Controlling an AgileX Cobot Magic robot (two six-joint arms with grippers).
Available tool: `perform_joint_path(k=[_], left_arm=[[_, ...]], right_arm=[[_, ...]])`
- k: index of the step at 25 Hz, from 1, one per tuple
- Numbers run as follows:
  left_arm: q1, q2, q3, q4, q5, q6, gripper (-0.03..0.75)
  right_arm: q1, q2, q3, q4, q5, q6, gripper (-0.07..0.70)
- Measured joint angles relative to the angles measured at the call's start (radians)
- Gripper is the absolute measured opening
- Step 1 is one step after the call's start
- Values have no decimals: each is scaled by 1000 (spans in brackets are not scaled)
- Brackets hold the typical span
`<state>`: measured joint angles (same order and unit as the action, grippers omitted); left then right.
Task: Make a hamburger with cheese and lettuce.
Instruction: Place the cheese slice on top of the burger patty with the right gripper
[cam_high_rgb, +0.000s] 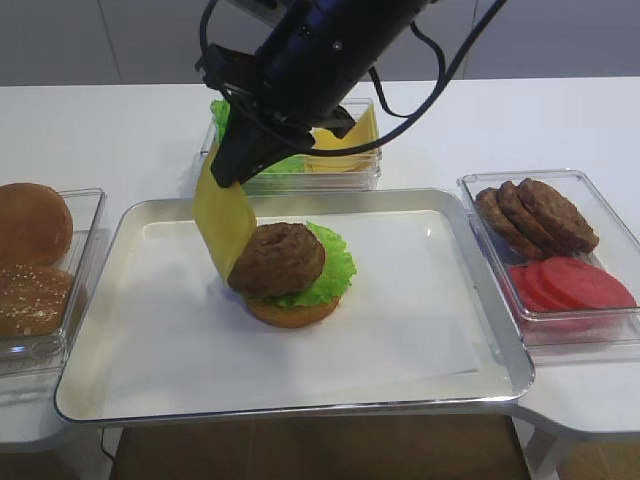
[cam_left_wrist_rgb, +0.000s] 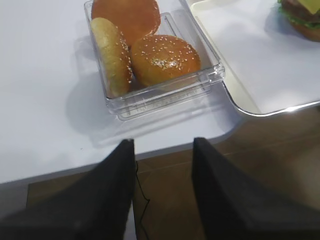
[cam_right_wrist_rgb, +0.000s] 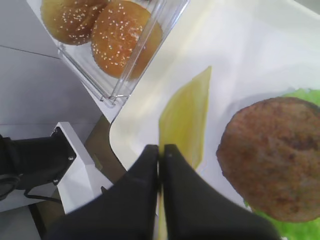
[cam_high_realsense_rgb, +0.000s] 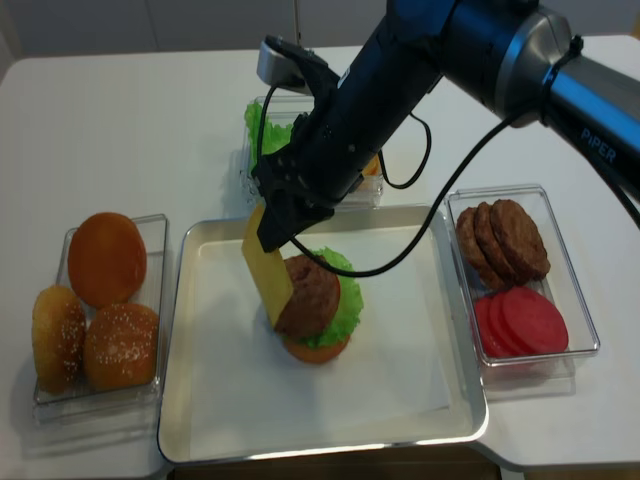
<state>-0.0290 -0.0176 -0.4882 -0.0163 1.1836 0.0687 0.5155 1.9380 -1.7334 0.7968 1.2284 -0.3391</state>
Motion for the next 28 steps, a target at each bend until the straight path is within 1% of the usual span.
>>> perform_joint_path(k=[22,28], left_arm=[[0,0,0,0,0,0,288],[0,0,0,0,0,0,288]], right_arm=[[0,0,-10,-48,0,12,41],[0,0,-10,-77,0,17,41]])
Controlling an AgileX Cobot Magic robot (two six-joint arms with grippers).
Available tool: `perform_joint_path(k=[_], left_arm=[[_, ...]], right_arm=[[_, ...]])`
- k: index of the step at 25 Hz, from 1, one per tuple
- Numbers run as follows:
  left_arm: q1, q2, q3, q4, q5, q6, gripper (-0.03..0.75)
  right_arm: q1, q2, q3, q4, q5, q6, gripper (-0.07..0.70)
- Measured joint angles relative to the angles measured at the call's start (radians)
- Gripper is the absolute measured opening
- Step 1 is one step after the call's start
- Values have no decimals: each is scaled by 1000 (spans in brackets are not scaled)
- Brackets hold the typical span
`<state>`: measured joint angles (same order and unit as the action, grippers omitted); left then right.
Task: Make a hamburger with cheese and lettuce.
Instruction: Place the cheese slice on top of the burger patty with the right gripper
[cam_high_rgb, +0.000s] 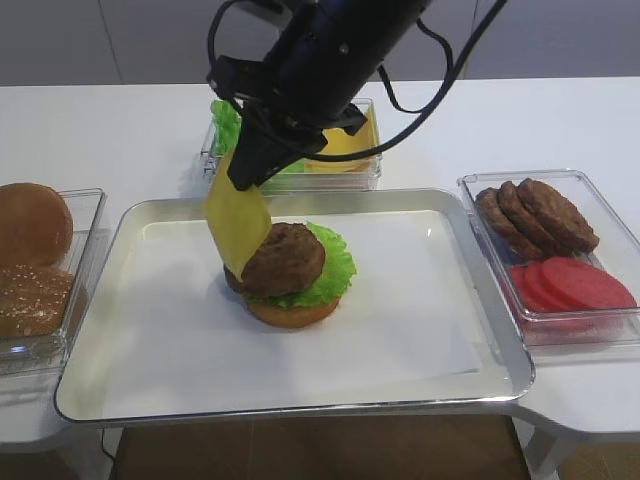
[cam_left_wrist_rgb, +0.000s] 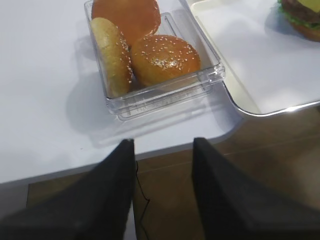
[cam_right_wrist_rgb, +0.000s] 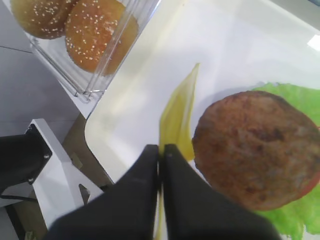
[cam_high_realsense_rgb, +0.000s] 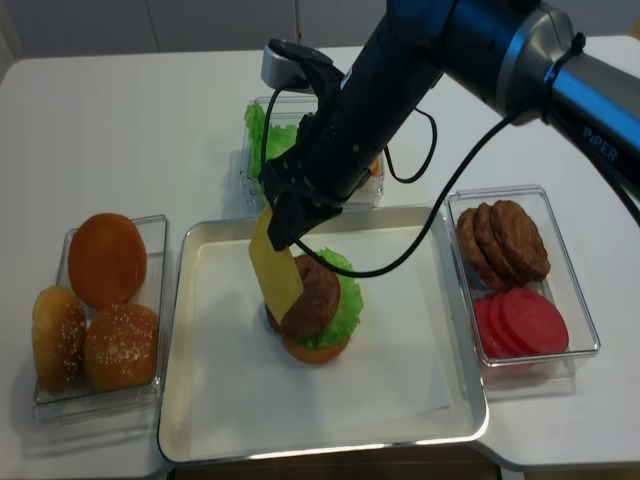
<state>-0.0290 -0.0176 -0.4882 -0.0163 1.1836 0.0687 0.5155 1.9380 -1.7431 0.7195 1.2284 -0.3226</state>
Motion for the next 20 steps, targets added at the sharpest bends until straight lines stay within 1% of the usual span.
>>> perform_joint_path(k=[6,20], left_arm=[[0,0,0,0,0,0,288],[0,0,0,0,0,0,288]], right_arm=[[0,0,0,-53,0,26,41],[0,0,0,-114,0,44,41]])
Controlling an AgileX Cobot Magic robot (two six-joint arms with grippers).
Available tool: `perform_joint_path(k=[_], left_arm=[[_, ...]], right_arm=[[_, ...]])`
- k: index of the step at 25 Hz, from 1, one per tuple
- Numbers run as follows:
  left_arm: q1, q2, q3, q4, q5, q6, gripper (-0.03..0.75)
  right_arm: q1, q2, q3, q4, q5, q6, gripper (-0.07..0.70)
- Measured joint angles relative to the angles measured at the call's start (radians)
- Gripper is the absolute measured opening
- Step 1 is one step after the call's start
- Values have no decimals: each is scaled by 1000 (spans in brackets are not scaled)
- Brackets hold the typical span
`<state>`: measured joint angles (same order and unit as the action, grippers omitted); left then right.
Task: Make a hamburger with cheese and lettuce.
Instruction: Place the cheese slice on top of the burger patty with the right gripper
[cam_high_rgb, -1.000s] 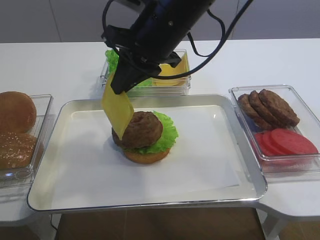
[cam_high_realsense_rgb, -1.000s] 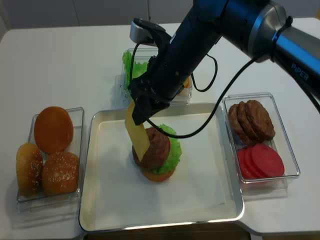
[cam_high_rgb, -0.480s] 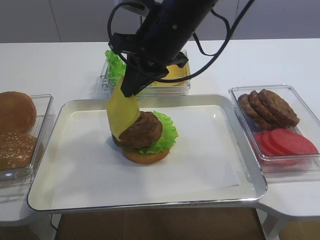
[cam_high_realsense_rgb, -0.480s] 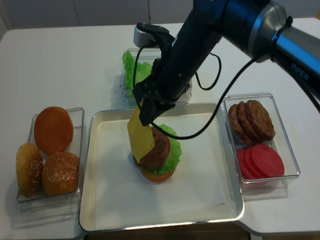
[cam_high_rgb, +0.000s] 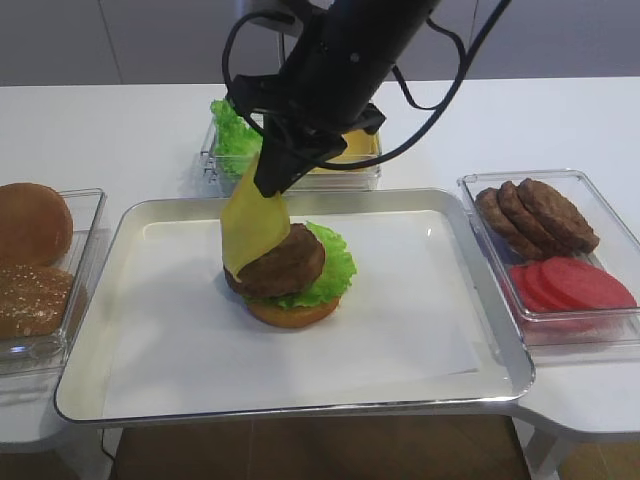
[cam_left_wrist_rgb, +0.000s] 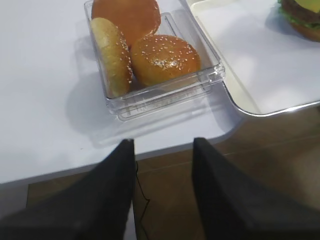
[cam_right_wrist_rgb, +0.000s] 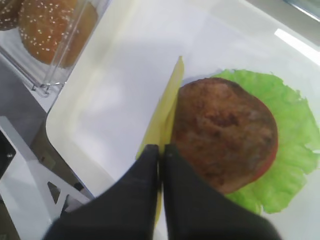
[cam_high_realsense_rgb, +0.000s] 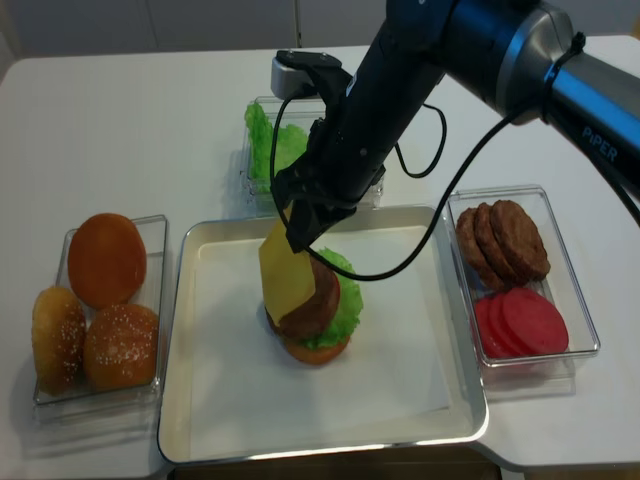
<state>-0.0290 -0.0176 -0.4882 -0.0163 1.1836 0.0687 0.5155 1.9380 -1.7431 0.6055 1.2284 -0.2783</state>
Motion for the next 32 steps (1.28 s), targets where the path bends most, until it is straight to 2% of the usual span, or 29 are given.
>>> perform_joint_path(k=[15,32], left_arm=[[0,0,0,0,0,0,288],[0,0,0,0,0,0,288]], right_arm=[[0,0,0,-89,0,29,41],[0,11,0,-95,1,33,41]])
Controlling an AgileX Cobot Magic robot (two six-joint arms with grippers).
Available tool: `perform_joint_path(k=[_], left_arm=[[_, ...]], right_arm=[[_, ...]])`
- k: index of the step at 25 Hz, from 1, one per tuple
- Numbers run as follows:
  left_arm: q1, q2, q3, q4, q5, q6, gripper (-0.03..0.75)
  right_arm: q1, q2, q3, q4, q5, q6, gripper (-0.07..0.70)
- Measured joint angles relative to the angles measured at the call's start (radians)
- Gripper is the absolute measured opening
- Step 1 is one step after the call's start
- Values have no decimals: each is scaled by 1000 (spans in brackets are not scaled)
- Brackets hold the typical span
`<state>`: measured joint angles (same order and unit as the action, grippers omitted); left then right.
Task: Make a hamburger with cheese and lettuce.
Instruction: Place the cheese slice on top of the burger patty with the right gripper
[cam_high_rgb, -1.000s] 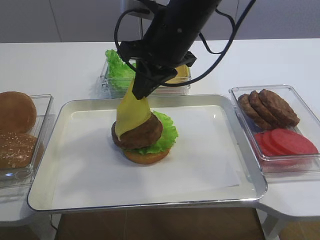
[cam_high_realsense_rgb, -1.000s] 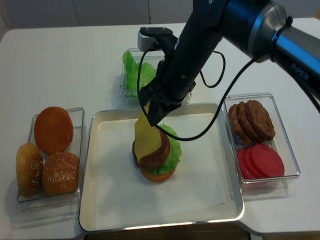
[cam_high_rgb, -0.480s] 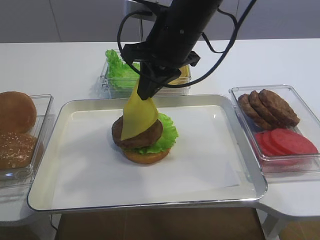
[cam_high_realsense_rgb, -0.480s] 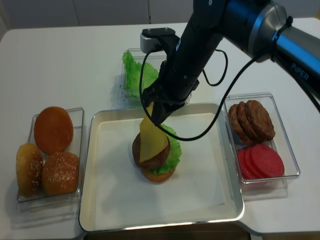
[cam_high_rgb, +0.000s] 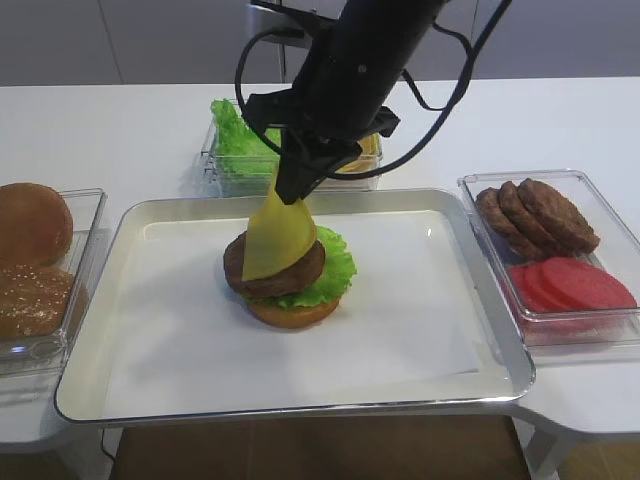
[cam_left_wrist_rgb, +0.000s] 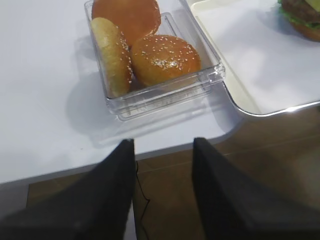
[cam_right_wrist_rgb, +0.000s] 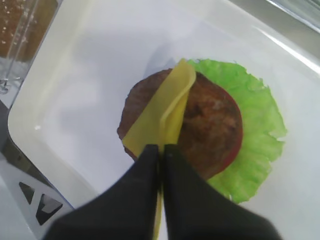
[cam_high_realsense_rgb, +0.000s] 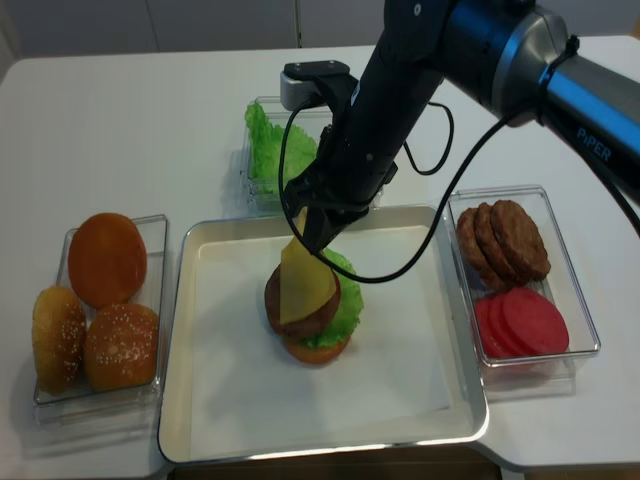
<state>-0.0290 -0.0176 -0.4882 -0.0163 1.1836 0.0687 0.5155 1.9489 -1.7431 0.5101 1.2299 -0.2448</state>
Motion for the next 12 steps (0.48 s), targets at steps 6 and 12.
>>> perform_joint_path(k=[6,12], left_arm=[[0,0,0,0,0,0,288],[0,0,0,0,0,0,288]], right_arm=[[0,0,0,-21,0,0,41],[0,0,0,-23,0,0,43]])
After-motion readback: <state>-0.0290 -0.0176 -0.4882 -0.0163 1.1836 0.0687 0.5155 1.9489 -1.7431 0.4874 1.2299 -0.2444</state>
